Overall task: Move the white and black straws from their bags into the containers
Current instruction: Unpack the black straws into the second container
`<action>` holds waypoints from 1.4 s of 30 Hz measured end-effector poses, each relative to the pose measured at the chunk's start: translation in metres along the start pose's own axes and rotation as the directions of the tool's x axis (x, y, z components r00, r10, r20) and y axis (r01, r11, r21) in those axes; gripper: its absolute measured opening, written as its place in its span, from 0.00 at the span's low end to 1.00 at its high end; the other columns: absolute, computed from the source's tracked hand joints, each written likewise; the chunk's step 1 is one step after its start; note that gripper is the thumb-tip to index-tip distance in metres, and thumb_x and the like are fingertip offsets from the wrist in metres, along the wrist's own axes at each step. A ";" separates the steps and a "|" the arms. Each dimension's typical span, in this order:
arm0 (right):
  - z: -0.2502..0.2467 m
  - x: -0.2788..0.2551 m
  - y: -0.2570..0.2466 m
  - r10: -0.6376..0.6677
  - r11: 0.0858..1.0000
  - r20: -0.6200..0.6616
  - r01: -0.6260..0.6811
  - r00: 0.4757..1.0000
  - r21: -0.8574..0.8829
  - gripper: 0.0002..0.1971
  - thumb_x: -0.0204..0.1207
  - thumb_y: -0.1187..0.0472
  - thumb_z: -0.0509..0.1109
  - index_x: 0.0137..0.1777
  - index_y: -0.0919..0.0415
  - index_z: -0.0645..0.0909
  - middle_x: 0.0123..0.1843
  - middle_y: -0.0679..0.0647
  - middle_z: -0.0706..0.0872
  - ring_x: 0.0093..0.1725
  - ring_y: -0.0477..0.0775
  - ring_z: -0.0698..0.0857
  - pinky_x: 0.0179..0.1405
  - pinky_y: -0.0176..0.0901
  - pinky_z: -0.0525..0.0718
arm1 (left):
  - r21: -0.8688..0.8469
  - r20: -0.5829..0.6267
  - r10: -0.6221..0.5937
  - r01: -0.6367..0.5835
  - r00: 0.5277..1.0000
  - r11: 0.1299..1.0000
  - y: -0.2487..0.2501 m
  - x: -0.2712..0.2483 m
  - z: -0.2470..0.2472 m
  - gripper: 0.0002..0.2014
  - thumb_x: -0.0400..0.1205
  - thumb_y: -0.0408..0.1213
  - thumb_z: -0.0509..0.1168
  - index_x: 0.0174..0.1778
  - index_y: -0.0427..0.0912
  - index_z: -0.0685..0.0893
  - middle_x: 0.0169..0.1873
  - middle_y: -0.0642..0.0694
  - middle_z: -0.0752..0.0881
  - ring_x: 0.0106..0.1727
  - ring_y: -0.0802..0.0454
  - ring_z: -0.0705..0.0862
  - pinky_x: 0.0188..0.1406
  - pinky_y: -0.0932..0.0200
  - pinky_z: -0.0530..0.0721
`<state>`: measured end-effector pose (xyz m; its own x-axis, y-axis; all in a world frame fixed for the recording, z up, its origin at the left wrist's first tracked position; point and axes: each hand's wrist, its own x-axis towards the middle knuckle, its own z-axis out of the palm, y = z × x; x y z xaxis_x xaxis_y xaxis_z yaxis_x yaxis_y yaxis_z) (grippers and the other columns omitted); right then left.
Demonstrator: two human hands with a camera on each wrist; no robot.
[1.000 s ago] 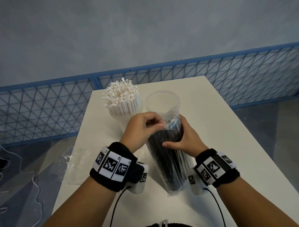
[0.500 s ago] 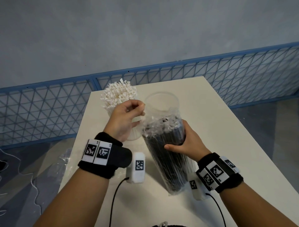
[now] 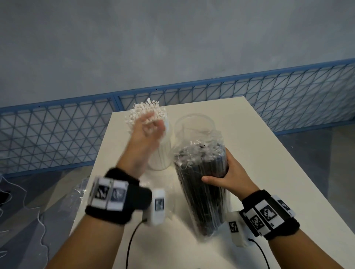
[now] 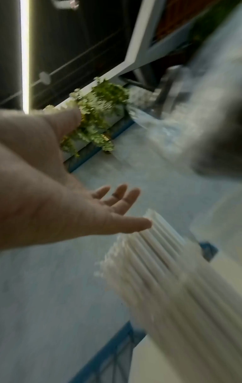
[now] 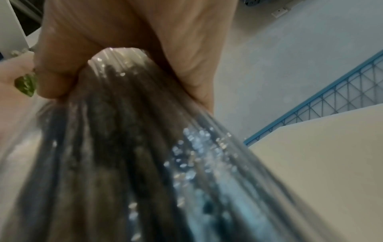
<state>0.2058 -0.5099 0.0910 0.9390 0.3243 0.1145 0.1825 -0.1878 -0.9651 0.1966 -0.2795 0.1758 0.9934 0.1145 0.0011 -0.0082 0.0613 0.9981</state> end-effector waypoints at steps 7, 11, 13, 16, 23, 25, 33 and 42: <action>0.009 0.007 -0.018 -0.120 0.977 -0.048 0.127 0.992 0.173 0.36 0.60 0.43 0.75 0.68 0.44 0.67 0.66 0.44 0.79 0.65 0.42 0.80 0.59 0.32 0.79 | 0.140 0.091 -0.097 0.084 0.991 0.987 -0.076 -0.049 0.037 0.41 0.53 0.44 0.83 0.64 0.41 0.80 0.55 0.47 0.90 0.59 0.51 0.87 0.63 0.48 0.84; 0.003 0.005 -0.051 -0.558 0.818 -0.252 0.472 0.791 -0.328 0.16 0.78 0.42 0.60 0.50 0.55 0.77 0.47 0.46 0.79 0.48 0.48 0.78 0.50 0.36 0.74 | 0.141 0.008 -0.081 0.079 0.997 0.987 -0.067 -0.044 0.028 0.35 0.56 0.37 0.83 0.61 0.42 0.82 0.51 0.48 0.91 0.54 0.53 0.89 0.60 0.49 0.86; 0.003 0.009 -0.069 -0.648 0.688 -0.083 0.535 0.757 -0.491 0.16 0.82 0.50 0.57 0.44 0.59 0.81 0.41 0.47 0.81 0.44 0.49 0.76 0.47 0.38 0.73 | 0.195 0.005 -0.042 0.041 0.999 0.980 -0.058 -0.041 0.023 0.34 0.58 0.32 0.83 0.62 0.41 0.81 0.51 0.49 0.91 0.53 0.57 0.89 0.56 0.58 0.86; 0.004 0.026 -0.088 -0.614 0.600 0.092 0.539 0.784 -0.592 0.12 0.81 0.56 0.58 0.46 0.58 0.82 0.45 0.49 0.82 0.45 0.50 0.77 0.47 0.44 0.74 | 0.243 0.011 0.005 -0.007 1.000 0.970 -0.052 -0.037 0.017 0.31 0.62 0.25 0.82 0.59 0.44 0.80 0.48 0.53 0.90 0.49 0.64 0.88 0.49 0.69 0.84; 0.006 0.049 -0.102 -0.419 0.709 0.184 0.447 0.889 -0.545 0.17 0.79 0.61 0.60 0.67 0.54 0.74 0.65 0.48 0.80 0.54 0.46 0.80 0.54 0.37 0.75 | 0.337 0.032 0.039 -0.048 0.999 0.940 -0.046 -0.029 0.006 0.32 0.63 0.28 0.81 0.57 0.56 0.76 0.49 0.62 0.87 0.50 0.72 0.85 0.49 0.75 0.82; 0.013 0.051 -0.102 -0.417 0.726 0.183 0.448 0.890 -0.523 0.15 0.79 0.58 0.60 0.64 0.54 0.78 0.62 0.46 0.81 0.54 0.44 0.81 0.56 0.38 0.75 | 0.352 0.013 0.046 -0.048 0.999 0.935 -0.047 -0.025 0.002 0.33 0.63 0.29 0.81 0.58 0.57 0.76 0.48 0.62 0.87 0.49 0.73 0.85 0.47 0.77 0.82; 0.015 0.057 -0.098 -0.208 0.887 0.242 0.287 0.948 -0.362 0.10 0.78 0.55 0.67 0.44 0.62 0.84 0.41 0.56 0.86 0.43 0.54 0.80 0.50 0.49 0.78 | 0.452 -0.020 0.089 -0.071 0.996 0.889 -0.057 -0.020 -0.011 0.35 0.63 0.32 0.81 0.58 0.63 0.74 0.49 0.63 0.86 0.50 0.74 0.83 0.46 0.77 0.80; 0.027 0.051 -0.099 -0.200 0.979 0.287 0.183 0.937 0.086 0.18 0.81 0.69 0.59 0.68 0.56 0.76 0.45 0.30 0.86 0.51 0.30 0.82 0.58 0.31 0.79 | 0.431 -0.031 0.053 -0.035 0.998 0.902 -0.067 -0.017 -0.007 0.35 0.62 0.32 0.81 0.62 0.55 0.76 0.50 0.59 0.88 0.51 0.70 0.84 0.48 0.71 0.81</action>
<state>0.2276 -0.4494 0.1860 0.7594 0.6077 0.2326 0.3253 -0.0450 -0.9445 0.1791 -0.2784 0.1081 0.9876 0.1480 0.0523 0.0072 -0.3758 0.9267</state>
